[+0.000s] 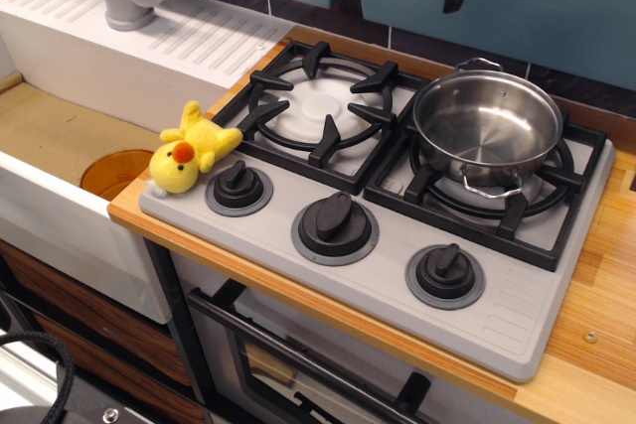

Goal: Put pan on stove and put stuffedduck in pan

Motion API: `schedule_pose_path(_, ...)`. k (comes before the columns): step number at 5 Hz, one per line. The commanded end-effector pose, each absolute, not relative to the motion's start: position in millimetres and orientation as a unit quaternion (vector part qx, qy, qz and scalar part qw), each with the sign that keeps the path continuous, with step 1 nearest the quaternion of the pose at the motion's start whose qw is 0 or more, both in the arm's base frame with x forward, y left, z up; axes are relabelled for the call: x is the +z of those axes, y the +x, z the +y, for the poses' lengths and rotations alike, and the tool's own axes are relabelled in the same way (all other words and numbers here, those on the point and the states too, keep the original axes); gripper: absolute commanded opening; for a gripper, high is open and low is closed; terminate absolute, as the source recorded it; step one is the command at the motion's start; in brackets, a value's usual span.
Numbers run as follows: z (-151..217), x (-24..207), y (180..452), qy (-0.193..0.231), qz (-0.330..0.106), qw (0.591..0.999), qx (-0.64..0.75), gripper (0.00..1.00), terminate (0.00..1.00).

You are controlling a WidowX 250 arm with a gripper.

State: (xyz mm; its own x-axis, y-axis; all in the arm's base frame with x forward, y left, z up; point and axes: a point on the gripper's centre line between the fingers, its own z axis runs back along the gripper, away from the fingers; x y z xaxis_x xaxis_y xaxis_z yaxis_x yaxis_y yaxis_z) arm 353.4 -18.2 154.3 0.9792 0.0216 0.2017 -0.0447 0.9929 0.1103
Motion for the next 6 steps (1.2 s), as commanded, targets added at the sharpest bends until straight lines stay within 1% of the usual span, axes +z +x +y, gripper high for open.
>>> schedule_pose_path(1,-18.2,154.3,353.4,0.057,-0.101,0.993,0.017,1.00,0.00)
schedule_pose_path(3,-20.0,117.3,359.0,0.048,-0.136,0.989,0.020,1.00,0.00)
schedule_pose_path(5,-21.8,100.9,357.1,0.042,-0.147,0.988,0.019,1.00,0.00)
schedule_pose_path(6,-23.4,87.8,360.6,0.040,-0.159,0.986,0.017,1.00,0.00)
